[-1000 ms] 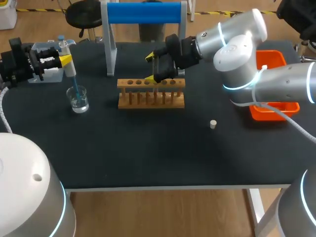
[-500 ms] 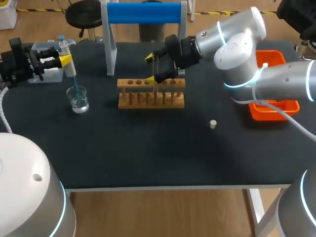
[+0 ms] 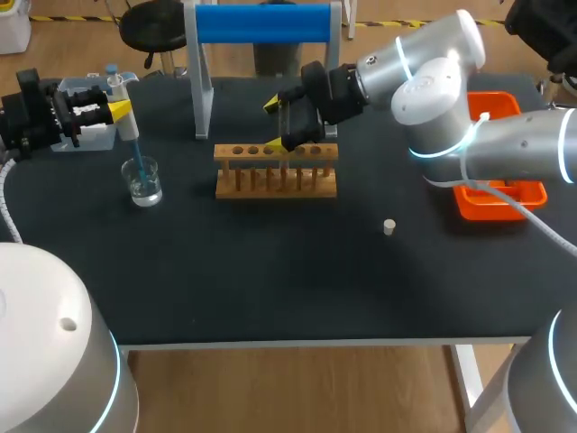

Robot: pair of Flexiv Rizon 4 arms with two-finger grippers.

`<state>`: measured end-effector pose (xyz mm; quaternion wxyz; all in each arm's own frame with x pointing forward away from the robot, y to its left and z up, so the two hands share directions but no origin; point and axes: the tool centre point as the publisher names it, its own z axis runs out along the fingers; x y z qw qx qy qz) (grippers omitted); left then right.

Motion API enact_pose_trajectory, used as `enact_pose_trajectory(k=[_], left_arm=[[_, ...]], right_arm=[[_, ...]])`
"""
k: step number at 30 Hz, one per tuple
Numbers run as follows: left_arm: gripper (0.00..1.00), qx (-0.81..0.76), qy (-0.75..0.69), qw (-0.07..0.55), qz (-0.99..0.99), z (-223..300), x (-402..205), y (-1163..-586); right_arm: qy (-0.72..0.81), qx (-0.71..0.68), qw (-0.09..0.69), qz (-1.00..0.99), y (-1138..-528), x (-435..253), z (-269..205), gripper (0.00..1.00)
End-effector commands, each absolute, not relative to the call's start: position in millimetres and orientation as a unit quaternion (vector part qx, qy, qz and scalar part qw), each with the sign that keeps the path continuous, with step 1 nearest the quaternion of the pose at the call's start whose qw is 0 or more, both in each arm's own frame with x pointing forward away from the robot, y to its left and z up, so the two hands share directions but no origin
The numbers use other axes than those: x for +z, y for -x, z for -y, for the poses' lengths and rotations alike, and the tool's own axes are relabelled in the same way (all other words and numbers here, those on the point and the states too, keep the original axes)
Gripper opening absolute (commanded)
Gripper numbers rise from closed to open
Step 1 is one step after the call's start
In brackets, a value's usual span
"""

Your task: Invert the test tube, pick up the pipette, mount the tip to pipette, aspirate from beaker and dispense into the tube, eject the tip, return the pipette, and cap with the stopper.

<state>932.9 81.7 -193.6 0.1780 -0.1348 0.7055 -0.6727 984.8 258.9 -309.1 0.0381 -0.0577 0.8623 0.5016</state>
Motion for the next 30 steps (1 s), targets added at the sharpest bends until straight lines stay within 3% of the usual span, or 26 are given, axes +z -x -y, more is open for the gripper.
enact_pose_trajectory(k=[1,30], left_arm=[[0.00,-0.673,0.134,0.178,-0.706,-82.1,-193.2,-932.1],[0.00,-0.673,0.134,0.178,-0.706,-82.1,-193.2,-932.1]], right_arm=[[0.060,0.499,0.036,-0.864,-984.5,-306.9,-258.2,1.00],[0.059,0.494,0.027,-0.867,-982.0,-305.7,-255.6,1.00]])
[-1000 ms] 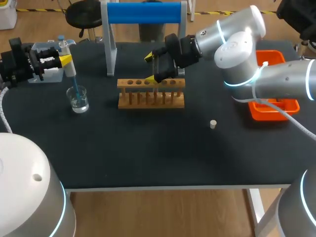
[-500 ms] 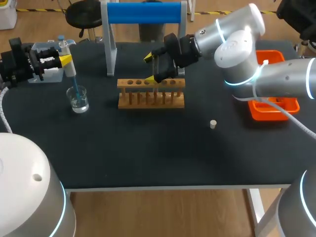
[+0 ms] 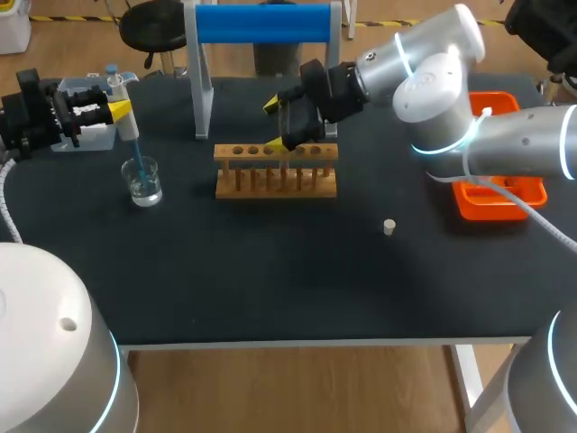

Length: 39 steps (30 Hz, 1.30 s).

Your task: Invert the test tube, pick up the pipette, mount the tip to pipette, aspirate from beaker and dispense into the tube, eject the tip, return the pipette, and cap with the stopper.

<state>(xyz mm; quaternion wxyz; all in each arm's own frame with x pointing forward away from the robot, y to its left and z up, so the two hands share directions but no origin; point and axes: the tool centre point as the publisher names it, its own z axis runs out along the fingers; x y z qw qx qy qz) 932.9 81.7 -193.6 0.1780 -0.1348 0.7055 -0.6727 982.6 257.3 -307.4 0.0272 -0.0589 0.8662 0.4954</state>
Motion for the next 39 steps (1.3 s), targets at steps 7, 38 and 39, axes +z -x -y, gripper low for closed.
enact_pose_trajectory(k=[7,38,39], left_arm=[[0.00,-0.673,0.134,0.178,-0.706,-82.1,-193.2,-932.1],[0.00,-0.673,0.134,0.178,-0.706,-82.1,-193.2,-932.1],[0.00,-0.673,0.134,0.178,-0.706,-82.1,-193.2,-932.1]], right_arm=[[0.058,0.492,0.030,-0.868,-981.4,-305.1,-255.3,1.00],[0.057,0.491,0.036,-0.868,-982.2,-299.3,-255.9,1.00],[0.057,0.491,0.036,-0.868,-982.2,-299.3,-255.9,1.00]])
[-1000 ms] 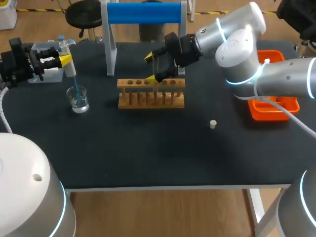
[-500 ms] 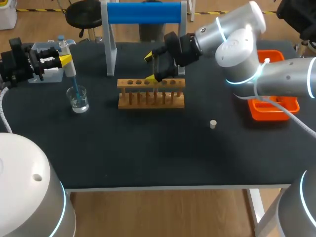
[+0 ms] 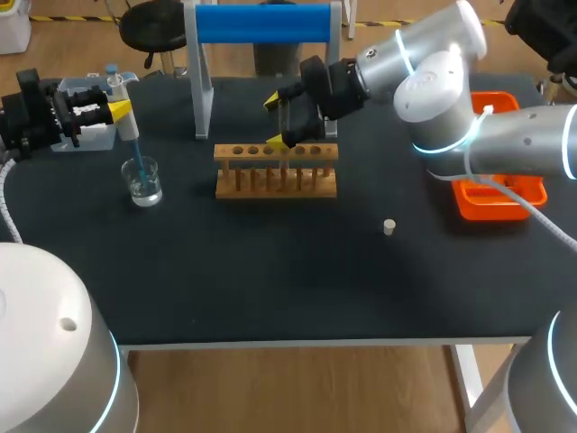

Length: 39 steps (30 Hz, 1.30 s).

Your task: Invert the test tube, pick up the pipette, mount the tip to pipette, aspirate from beaker and dispense into the tube, eject the tip, return the pipette, and cap with the stopper.

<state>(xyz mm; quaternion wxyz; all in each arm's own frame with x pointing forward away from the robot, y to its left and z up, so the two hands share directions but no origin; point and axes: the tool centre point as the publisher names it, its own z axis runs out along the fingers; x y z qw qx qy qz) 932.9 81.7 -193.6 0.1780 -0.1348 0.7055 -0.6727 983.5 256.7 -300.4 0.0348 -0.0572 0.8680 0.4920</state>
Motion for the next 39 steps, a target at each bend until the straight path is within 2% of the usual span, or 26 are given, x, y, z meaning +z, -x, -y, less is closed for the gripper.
enact_pose_trajectory(k=[1,15,27,39], left_arm=[[0.00,-0.673,0.134,0.178,-0.706,-82.1,-193.2,-932.1],[0.00,-0.659,0.136,0.178,-0.718,-77.3,-175.7,-922.7],[0.00,-0.631,0.130,0.195,-0.740,-67.0,-119.4,-910.6],[0.00,-0.636,0.098,0.202,-0.739,-27.6,-50.0,-902.5]], right_arm=[[0.057,0.491,0.036,-0.868,-982.2,-299.3,-255.9,1.00],[0.057,0.491,0.036,-0.868,-982.2,-299.3,-255.9,1.00],[0.057,0.491,0.036,-0.868,-982.2,-299.3,-255.9,1.00],[0.057,0.491,0.036,-0.868,-982.2,-299.3,-255.9,1.00]])
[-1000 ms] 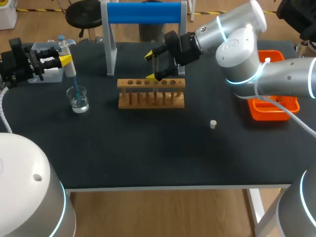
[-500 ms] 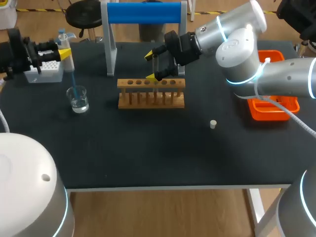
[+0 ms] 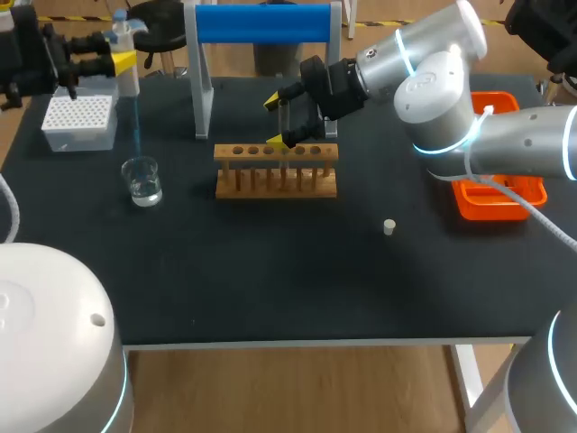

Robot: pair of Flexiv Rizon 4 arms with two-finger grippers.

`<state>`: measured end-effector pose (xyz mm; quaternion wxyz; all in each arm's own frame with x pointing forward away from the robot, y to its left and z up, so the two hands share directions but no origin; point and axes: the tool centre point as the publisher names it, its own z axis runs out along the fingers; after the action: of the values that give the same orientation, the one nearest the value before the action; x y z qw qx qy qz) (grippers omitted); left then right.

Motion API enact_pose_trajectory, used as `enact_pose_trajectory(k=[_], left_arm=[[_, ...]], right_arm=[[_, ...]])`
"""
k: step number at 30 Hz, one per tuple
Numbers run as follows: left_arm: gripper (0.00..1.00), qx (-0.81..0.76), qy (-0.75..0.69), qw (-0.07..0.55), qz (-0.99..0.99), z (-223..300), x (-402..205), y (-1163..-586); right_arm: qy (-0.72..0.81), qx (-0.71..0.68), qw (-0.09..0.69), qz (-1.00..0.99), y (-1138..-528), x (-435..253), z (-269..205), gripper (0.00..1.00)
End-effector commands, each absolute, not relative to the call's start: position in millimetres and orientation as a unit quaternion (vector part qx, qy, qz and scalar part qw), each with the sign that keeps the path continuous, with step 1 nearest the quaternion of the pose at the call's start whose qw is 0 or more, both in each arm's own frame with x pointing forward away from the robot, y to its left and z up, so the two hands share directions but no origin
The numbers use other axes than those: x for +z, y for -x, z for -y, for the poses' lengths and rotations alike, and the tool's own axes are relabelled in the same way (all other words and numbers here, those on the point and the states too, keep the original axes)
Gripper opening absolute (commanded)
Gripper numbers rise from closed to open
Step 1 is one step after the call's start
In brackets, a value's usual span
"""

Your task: Invert the test tube, pick up the pipette, mount the tip to pipette, aspirate from beaker and dispense into the tube, eject the tip, return the pipette, and cap with the stopper.

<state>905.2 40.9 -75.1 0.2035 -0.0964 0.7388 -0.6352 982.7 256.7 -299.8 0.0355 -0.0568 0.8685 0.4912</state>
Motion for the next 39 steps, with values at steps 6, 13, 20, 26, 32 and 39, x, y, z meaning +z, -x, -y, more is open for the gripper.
enact_pose_trajectory(k=[6,13,20,26,32,39], left_arm=[[0.00,-0.649,0.098,0.174,-0.734,-0.8,-15.7,-906.1],[0.00,-0.663,0.076,0.134,-0.733,35.3,21.1,-911.9],[0.00,-0.666,0.057,0.105,-0.736,84.0,45.4,-919.7],[0.00,-0.684,0.034,0.063,-0.726,116.3,48.6,-928.2],[0.00,-0.695,0.014,0.039,-0.718,141.7,48.1,-934.4],[0.00,-0.706,-0.011,0.028,-0.707,157.2,43.8,-940.0]], right_arm=[[0.057,0.491,0.036,-0.868,-982.2,-299.3,-255.9,1.00],[0.057,0.491,0.036,-0.868,-982.2,-299.3,-255.9,1.00],[0.057,0.491,0.036,-0.868,-982.2,-299.3,-255.9,1.00],[0.057,0.491,0.036,-0.868,-982.2,-299.3,-255.9,1.00],[0.057,0.491,0.036,-0.868,-982.2,-299.3,-255.9,1.00],[0.057,0.491,0.036,-0.868,-982.2,-299.3,-255.9,1.00]])
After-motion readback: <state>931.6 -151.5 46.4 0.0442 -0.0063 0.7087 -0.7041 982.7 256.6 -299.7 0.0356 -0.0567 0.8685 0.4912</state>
